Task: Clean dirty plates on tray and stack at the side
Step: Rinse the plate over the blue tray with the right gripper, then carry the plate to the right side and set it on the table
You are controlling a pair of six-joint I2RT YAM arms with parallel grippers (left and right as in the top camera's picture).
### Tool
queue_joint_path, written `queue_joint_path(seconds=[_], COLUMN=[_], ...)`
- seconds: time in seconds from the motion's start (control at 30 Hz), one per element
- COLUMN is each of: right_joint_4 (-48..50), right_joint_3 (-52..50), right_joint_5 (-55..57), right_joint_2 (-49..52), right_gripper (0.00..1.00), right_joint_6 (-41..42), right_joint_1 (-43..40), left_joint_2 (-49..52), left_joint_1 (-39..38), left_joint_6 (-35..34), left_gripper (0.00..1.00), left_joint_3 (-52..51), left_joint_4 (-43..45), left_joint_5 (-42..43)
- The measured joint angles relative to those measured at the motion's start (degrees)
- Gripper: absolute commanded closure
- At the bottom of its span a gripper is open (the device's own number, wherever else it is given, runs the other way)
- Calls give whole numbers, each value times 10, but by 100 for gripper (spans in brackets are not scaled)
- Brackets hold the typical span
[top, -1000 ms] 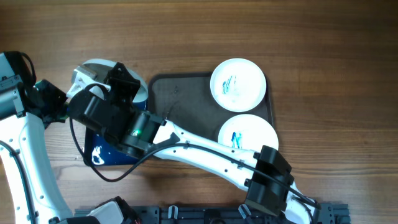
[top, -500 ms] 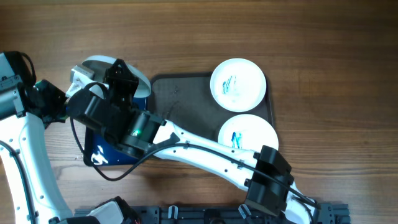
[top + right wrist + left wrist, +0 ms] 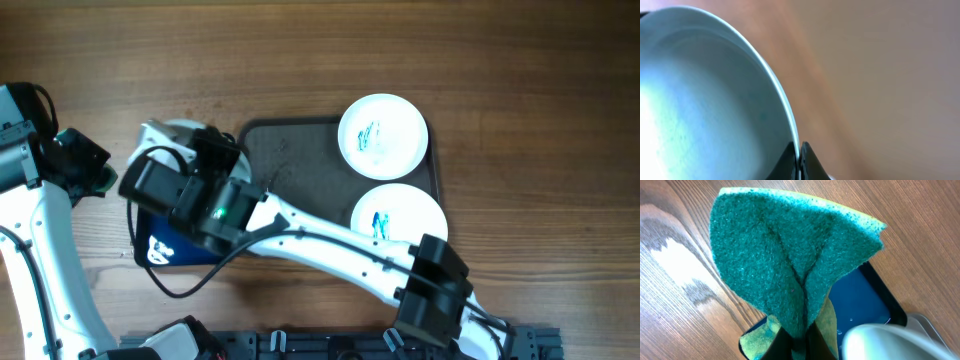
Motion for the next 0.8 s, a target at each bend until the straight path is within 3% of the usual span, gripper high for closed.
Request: queue_joint_path(seconds=[0.17, 0.33, 0.5, 0.6, 0.8], right_joint_4=[-92, -148, -213, -270, -310], right_joint_3=[1, 1, 1, 8, -8], right_joint_5=[-200, -344, -470, -534, -554], right_joint_2=[0, -21, -86, -115, -113], right_gripper=[95, 95, 95, 95, 96], right_joint_6=[218, 334, 387, 390, 387], right_joint_1=[-98, -245, -402, -589, -846], left_joint_2=[0, 0, 7, 24, 70], left_joint_1=[0, 0, -23, -85, -217], left_joint_6=[0, 0, 0, 0, 0], left_gripper=[96, 96, 96, 96, 96], left_joint_3=[0, 0, 0, 0, 0], left_joint_4=[0, 0, 0, 8, 31], left_joint_5=[0, 11, 30, 34, 43])
